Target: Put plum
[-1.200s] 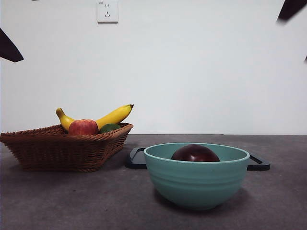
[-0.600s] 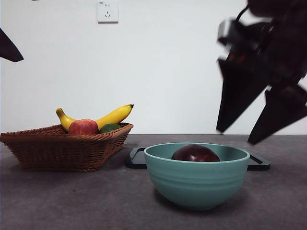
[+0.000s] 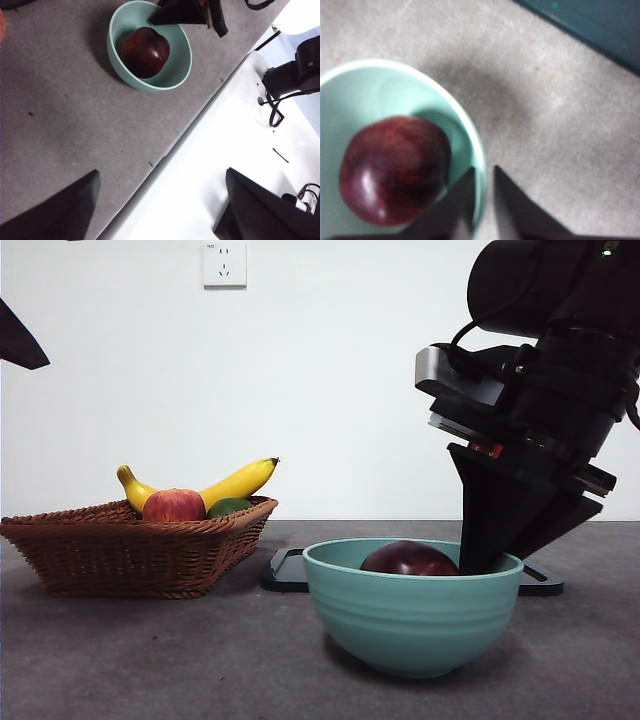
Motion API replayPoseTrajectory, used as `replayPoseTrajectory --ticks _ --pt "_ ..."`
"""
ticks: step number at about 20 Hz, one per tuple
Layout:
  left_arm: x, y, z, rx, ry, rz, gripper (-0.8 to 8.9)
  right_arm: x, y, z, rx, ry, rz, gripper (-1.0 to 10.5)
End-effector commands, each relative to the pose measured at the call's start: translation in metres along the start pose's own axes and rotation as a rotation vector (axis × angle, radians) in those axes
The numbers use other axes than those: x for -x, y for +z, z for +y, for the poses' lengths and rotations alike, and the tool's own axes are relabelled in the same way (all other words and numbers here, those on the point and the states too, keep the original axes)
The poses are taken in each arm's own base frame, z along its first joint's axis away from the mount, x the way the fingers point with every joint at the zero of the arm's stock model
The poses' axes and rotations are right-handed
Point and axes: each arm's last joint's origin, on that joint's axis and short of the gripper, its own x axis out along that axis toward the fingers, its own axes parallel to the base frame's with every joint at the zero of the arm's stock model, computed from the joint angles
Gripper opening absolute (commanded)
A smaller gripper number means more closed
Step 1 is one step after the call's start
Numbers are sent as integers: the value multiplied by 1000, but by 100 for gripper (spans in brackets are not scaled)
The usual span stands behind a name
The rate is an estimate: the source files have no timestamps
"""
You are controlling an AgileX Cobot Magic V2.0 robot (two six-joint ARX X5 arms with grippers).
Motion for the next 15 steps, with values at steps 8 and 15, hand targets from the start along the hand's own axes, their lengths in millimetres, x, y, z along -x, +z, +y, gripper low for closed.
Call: replayPoseTrajectory --ticks 8,15 --pt "1 3 -1 -25 -8 -10 401 19 21 7 -11 9 -71 11" --pt "1 3 -1 -25 -8 -11 401 52 66 -11 -56 -53 -216 11"
